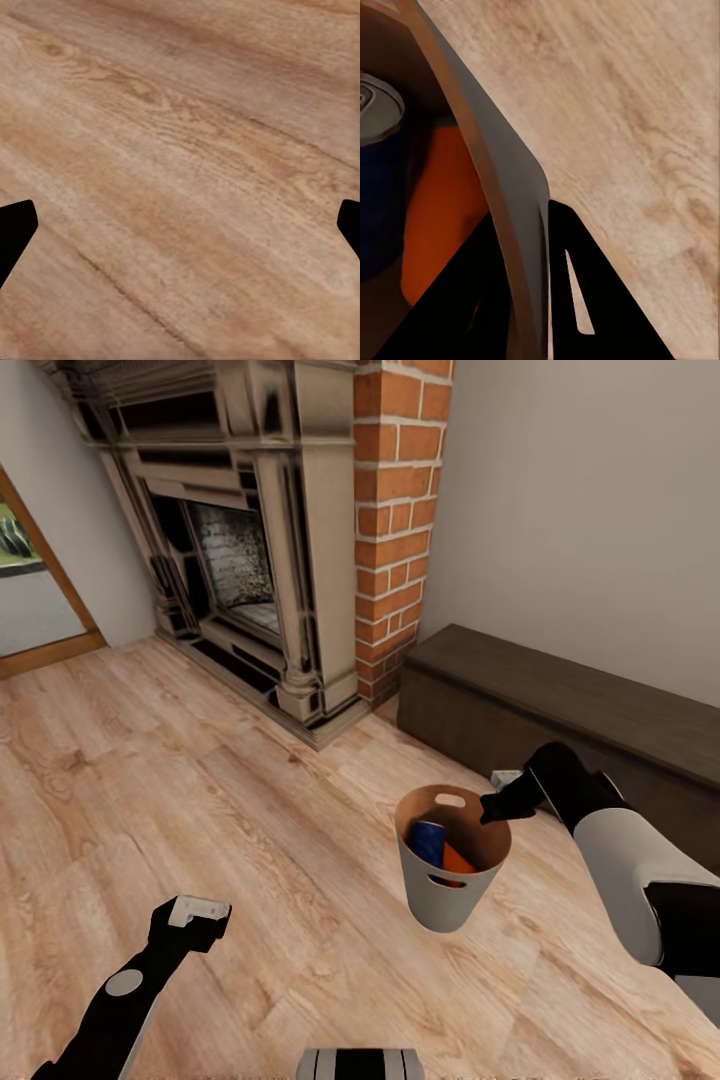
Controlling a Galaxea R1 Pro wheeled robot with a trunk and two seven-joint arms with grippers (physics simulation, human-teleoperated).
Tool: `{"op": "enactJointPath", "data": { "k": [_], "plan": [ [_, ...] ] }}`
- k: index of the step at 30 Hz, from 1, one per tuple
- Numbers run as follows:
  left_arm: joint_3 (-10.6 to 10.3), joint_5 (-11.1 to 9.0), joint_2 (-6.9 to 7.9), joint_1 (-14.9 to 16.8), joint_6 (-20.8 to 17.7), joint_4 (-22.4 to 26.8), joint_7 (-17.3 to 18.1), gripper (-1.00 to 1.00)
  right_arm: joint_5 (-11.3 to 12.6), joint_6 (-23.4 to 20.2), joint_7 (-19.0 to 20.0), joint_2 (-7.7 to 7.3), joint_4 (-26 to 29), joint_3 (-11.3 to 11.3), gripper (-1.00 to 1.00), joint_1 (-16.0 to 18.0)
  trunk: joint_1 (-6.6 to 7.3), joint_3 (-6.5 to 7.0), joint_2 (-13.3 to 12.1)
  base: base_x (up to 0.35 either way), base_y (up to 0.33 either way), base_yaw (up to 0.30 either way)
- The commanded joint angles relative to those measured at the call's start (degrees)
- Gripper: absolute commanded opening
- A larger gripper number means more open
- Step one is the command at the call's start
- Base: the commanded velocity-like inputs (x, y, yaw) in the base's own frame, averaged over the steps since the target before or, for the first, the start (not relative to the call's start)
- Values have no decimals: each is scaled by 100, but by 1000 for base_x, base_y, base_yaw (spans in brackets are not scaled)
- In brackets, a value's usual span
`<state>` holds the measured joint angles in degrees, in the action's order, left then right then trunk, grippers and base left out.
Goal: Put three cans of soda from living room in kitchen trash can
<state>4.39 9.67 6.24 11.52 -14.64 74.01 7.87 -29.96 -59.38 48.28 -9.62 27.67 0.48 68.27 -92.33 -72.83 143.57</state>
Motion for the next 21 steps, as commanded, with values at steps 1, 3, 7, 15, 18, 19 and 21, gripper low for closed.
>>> {"op": "enactJointPath", "data": {
  "k": [1,3,7,15,18,19,21],
  "plan": [
    [0,0,0,0,0,-5,-2,100,130,-62,28,2,26,-14,-100,3,-2,-13,2,0,0,0],
    [-2,0,0,0,2,-11,-3,100,130,-62,26,3,53,-13,-100,3,-7,-39,5,0,0,0],
    [-2,7,0,0,3,-103,2,100,130,-62,29,-7,76,-15,-100,3,-17,-91,10,0,0,0],
    [0,9,0,0,4,-231,4,100,130,-62,32,-1,220,-13,-100,-32,-38,-194,21,0,0,0],
    [0,9,0,0,5,-242,-2,100,130,-62,44,0,374,-16,-100,-108,-45,-232,25,0,0,0],
    [0,9,0,0,5,-245,-2,100,130,-62,47,-1,391,-17,-100,-114,-48,-245,26,0,0,0],
    [0,9,0,0,5,-250,-3,100,130,-62,52,-3,426,-19,-100,-126,-53,-270,29,0,0,0]
  ]
}}
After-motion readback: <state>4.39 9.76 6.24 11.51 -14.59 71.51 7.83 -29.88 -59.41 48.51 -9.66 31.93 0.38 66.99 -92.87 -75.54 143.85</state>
